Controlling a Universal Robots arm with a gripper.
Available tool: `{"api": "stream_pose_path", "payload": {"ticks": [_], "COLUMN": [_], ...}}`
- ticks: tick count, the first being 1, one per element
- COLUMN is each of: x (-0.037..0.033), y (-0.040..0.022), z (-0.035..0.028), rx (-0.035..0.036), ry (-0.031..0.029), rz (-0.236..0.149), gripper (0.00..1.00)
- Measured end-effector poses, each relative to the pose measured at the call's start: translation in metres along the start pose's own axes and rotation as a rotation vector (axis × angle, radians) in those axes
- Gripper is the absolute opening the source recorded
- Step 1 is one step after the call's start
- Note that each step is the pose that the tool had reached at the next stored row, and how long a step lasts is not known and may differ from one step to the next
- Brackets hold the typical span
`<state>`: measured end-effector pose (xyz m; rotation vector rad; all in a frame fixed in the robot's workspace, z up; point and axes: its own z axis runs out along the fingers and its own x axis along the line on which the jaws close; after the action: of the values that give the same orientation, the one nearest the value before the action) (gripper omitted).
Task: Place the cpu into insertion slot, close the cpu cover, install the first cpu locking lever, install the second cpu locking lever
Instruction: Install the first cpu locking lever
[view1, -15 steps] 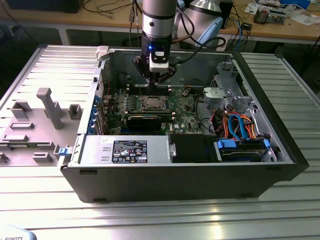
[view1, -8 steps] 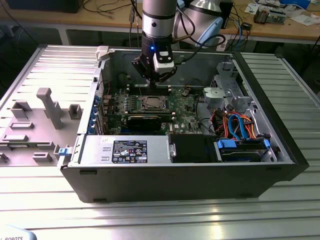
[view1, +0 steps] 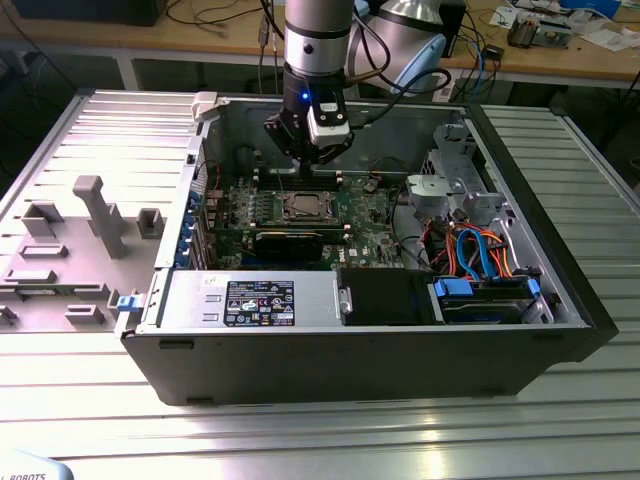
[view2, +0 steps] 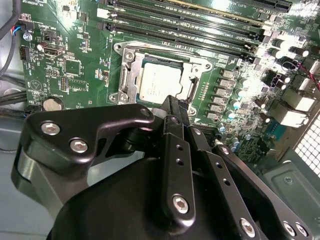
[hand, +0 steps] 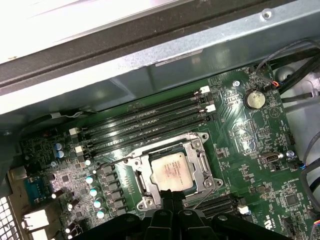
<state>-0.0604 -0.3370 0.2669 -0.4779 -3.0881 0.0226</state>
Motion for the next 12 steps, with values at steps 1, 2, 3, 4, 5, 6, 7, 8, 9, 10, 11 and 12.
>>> {"api": "stream_pose_path", "payload": {"ticks": [1, 2, 3, 4, 5, 6, 7, 8, 9, 10, 11, 12], "x": [0.0000, 0.0000, 0.0000, 0.0000, 0.0000, 0.0000, 0.0000, 0.0000, 0.0000, 0.0000, 0.0000, 0.0000], "y": [0.0000, 0.0000, 0.0000, 0.0000, 0.0000, 0.0000, 0.0000, 0.0000, 0.0000, 0.0000, 0.0000, -0.0001], "z": [0.0000, 0.0000, 0.0000, 0.0000, 0.0000, 0.0000, 0.0000, 0.0000, 0.0000, 0.0000, 0.0000, 0.0002], "rx": [0.0000, 0.0001, 0.0000, 0.0000, 0.0000, 0.0000, 0.0000, 0.0001, -0.0001, -0.0014, -0.0180, -0.0350], "ry": [0.0000, 0.0000, 0.0000, 0.0000, 0.0000, 0.0000, 0.0000, 0.0000, 0.0000, 0.0004, 0.0057, 0.0111], "rz": [0.000, 0.000, 0.000, 0.000, 0.000, 0.000, 0.000, 0.000, 0.000, 0.000, -0.001, -0.001], "gripper": [0.11, 0.11, 0.11, 0.11, 0.11, 0.11, 0.11, 0.11, 0.11, 0.11, 0.11, 0.11]}}
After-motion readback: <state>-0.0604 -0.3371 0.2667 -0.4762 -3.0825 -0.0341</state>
